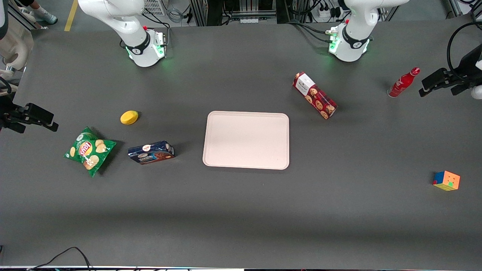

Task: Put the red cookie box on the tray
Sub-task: 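Move the left gripper from its rest spot toward the red plaid cookie box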

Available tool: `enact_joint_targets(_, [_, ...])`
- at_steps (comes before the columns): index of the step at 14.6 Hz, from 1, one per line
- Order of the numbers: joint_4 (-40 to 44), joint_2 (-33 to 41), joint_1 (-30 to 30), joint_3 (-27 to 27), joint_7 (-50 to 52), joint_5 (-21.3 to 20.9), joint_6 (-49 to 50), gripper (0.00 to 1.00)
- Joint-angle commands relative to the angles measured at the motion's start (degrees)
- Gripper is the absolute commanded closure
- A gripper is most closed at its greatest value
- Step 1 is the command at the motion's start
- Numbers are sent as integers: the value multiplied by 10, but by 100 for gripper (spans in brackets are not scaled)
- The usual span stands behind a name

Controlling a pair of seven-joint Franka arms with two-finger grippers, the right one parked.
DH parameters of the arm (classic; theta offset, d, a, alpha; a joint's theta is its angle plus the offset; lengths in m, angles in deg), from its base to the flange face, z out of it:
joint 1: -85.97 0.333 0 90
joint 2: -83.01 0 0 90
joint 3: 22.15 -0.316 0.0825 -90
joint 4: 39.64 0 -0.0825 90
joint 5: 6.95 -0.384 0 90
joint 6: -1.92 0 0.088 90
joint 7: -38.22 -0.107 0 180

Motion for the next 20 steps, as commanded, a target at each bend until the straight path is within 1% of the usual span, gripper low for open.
enact_joint_targets(1, [19, -4, -5, 6, -6, -3, 11, 0])
enact_joint_targets(4, [26, -8, -13, 17, -7, -31, 8, 0])
enact_joint_targets(7, [34, -9, -14, 45, 3, -32, 8, 0])
enact_joint_targets(9, [34, -8, -7, 66, 12, -24, 11, 0])
enact_joint_targets(11, [29, -13, -11, 68, 38, -16, 18, 0])
enact_joint_targets(12, [28, -13, -13, 68, 61, -14, 27, 0])
enact_joint_targets(13, [25, -13, -20, 68, 105, -3, 39, 0])
enact_joint_targets(15, [1, -7, -29, 69, 209, 34, 47, 0])
enact_joint_targets(18, [-72, 16, -66, 80, 341, 37, 15, 0])
enact_joint_targets(20, [-147, 42, -69, 98, 376, 37, -38, 0])
